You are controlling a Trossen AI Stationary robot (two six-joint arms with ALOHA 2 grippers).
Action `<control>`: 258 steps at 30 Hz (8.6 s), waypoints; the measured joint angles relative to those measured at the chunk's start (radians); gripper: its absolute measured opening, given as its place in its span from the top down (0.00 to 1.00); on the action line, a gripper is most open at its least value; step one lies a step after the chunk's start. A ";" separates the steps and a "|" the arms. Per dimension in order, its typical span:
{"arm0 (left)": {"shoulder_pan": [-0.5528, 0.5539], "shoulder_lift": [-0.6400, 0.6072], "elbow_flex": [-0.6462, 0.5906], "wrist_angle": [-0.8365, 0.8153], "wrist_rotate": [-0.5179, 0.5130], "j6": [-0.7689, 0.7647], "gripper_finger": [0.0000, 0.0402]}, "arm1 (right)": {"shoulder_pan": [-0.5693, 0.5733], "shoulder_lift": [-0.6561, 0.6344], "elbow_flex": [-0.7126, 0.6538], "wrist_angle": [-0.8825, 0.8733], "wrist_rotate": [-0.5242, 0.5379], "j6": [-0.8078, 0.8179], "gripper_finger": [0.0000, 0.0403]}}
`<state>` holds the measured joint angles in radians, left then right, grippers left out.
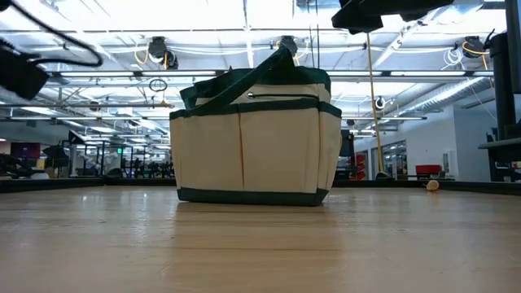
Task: Pick & Place Garden tools in Gardening bag
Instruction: Put the left hand rake into the gardening bag, then put the trowel into the gardening bag
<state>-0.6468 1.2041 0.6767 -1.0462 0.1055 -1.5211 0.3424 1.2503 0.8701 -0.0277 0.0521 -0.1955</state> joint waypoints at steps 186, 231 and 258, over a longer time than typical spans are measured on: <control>0.610 0.396 0.199 1.072 -0.178 1.797 0.80 | 0.000 0.000 -0.001 0.000 0.000 0.053 0.54; 0.620 0.408 0.196 1.024 -0.118 1.912 0.61 | -0.029 0.030 0.000 -0.001 0.035 0.091 0.54; 0.575 0.352 0.196 1.126 -0.115 1.904 0.61 | -0.029 0.029 0.000 -0.308 0.240 0.520 0.54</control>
<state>-0.0722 1.5558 0.8730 0.0803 -0.0097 0.3826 0.3138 1.2793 0.8700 -0.3357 0.2916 0.3246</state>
